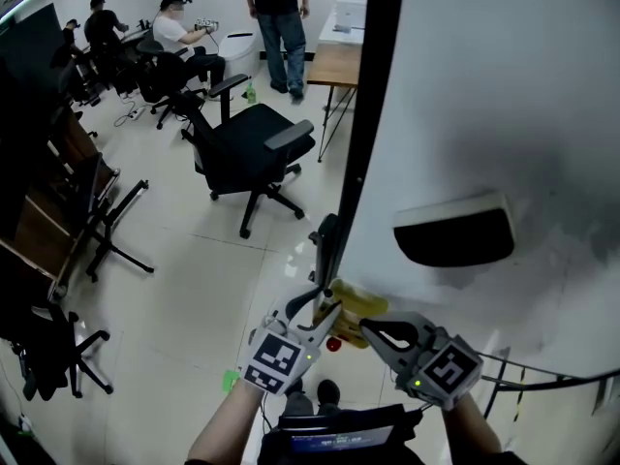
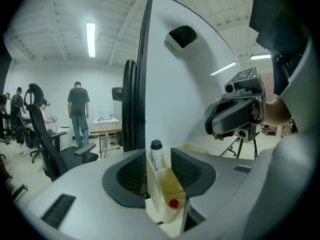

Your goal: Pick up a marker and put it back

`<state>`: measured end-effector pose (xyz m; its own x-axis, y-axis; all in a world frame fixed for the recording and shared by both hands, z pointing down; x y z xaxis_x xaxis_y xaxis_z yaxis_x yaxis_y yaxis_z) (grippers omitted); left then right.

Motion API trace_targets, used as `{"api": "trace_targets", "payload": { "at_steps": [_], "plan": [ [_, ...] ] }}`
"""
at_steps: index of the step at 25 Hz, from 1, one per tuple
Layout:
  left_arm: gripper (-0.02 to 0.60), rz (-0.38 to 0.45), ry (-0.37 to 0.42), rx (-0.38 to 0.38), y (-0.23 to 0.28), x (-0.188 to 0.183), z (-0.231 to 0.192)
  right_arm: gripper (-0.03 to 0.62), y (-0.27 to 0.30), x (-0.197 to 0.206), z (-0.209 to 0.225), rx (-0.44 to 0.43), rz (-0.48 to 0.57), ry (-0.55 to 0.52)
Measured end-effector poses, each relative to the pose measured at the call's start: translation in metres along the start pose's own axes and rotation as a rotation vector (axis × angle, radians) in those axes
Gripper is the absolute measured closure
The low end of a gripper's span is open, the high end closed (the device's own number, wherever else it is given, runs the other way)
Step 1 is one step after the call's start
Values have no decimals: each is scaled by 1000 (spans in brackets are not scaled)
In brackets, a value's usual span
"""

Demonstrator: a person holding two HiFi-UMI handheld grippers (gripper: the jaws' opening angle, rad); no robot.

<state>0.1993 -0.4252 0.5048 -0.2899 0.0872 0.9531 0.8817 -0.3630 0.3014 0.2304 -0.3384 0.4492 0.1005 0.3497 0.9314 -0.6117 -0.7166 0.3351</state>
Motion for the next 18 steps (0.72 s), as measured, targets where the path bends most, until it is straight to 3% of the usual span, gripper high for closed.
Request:
{"api": "trace_targets", "payload": {
  "at_steps": [13, 16, 18],
  "plan": [
    [434, 40, -25, 25, 11, 0, 2, 580, 6, 0, 1, -8, -26, 13],
    [499, 56, -32, 16, 12, 0, 1, 580, 6, -1, 0, -8, -27, 22],
    [509, 58, -27, 18, 12, -1, 3, 580, 6, -1, 0, -11, -28, 21]
  ]
}}
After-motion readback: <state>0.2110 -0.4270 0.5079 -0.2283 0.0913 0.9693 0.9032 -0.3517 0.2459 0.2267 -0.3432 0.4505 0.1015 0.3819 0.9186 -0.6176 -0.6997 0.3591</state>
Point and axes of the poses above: the fingertips, and each gripper's own axes: y forward along the fingers, z to its right, x out of its underside, the point moved 3 cm from there along -y, backward along the fingers, and after that the axes turned 14 degrees about -x, right-handed, at the moved point
